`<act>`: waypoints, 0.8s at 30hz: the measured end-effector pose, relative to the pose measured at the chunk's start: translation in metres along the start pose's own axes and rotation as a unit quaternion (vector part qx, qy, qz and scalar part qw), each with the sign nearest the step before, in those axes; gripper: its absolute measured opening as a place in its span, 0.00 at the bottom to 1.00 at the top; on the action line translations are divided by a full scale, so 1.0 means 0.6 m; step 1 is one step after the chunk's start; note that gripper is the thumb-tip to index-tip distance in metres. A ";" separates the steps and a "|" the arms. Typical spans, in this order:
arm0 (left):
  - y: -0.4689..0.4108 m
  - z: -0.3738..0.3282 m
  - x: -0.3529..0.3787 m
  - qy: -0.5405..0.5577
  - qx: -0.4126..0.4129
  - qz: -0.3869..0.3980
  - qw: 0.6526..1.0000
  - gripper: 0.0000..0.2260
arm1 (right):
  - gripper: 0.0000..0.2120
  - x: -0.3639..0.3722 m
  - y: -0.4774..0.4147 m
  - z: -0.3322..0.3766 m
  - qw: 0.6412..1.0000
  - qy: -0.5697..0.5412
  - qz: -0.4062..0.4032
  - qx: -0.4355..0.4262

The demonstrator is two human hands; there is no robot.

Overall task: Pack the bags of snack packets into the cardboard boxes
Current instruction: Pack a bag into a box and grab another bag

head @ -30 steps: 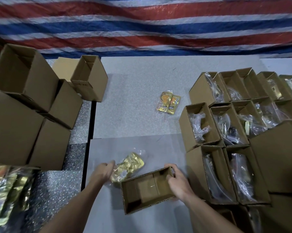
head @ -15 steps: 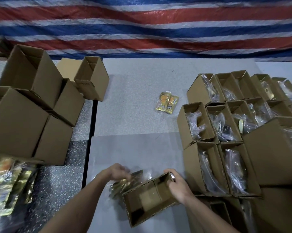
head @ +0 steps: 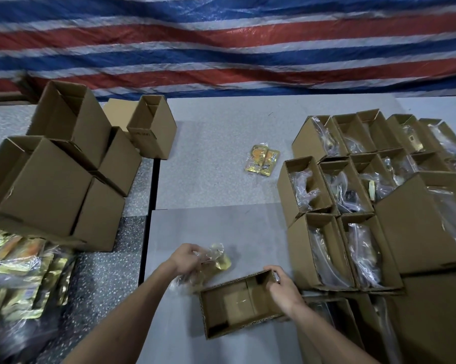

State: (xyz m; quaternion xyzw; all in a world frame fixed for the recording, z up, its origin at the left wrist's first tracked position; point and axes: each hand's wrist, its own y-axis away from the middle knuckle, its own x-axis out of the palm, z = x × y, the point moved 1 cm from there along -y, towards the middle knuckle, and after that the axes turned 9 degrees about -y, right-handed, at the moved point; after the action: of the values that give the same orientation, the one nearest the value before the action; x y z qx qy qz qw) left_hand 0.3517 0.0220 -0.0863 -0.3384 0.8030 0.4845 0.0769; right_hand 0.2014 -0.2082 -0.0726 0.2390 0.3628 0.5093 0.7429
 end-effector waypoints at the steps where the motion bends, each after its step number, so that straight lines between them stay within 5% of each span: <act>1: 0.005 -0.003 -0.004 -0.001 0.002 -0.008 1.000 0.10 | 0.22 0.000 0.001 -0.003 1.000 -0.006 -0.007 0.001; 9: 0.032 -0.031 -0.027 -0.057 0.045 -0.034 0.997 0.12 | 0.25 -0.004 0.011 -0.022 0.999 -0.034 -0.015 0.017; 17: 0.058 -0.041 -0.024 0.091 0.079 -0.101 0.988 0.08 | 0.23 -0.005 0.039 -0.014 0.994 -0.079 0.003 0.072; 24: 0.104 -0.091 -0.045 0.219 0.102 -0.138 0.961 0.07 | 0.11 -0.008 0.050 -0.008 0.989 -0.122 0.017 0.087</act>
State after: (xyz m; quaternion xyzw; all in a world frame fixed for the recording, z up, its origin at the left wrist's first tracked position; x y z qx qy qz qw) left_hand 0.3451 0.0084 -0.0007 -0.5340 0.7909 0.2987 -0.0009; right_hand 0.1790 -0.2016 -0.0522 0.3694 0.3085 0.4549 0.7493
